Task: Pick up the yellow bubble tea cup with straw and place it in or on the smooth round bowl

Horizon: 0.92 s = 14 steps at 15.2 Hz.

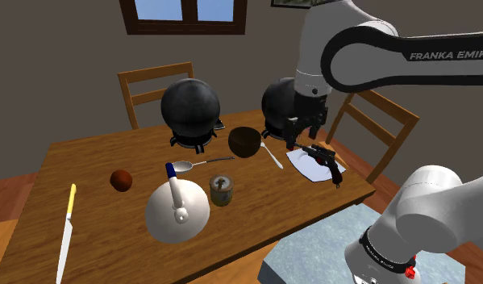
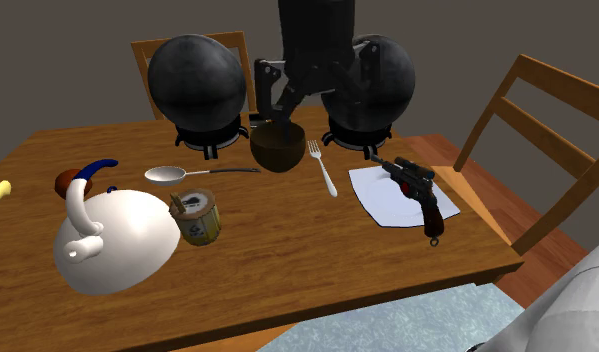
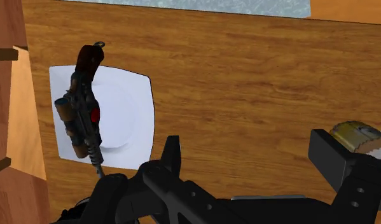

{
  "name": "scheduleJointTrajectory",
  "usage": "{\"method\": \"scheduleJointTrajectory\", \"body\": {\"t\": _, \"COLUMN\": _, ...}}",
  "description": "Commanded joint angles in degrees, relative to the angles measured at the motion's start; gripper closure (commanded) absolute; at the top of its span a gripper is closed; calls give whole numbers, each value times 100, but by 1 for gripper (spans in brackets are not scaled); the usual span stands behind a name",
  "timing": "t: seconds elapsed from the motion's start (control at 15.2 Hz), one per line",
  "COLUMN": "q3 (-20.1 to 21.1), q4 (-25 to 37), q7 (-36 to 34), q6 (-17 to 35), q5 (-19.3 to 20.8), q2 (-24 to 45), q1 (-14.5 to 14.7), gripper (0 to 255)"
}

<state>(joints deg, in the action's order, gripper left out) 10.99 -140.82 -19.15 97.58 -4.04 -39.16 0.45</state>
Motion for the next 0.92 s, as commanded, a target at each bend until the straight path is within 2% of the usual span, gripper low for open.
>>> {"method": "scheduleJointTrajectory", "body": {"t": 0.0, "q3": 215, "q4": 2, "q7": -385, "q6": 344, "q5": -139, "q2": 297, "q1": -13, "gripper": 0}}
{"method": "scheduleJointTrajectory", "body": {"t": 0.46, "q3": 932, "q4": 304, "q7": -1686, "q6": 1463, "q5": -346, "q2": 1559, "q1": -124, "gripper": 0}}
{"method": "scheduleJointTrajectory", "body": {"t": 0.86, "q3": 1448, "q4": 901, "q7": -2903, "q6": 2284, "q5": -73, "q2": 2876, "q1": -280, "gripper": 0}}
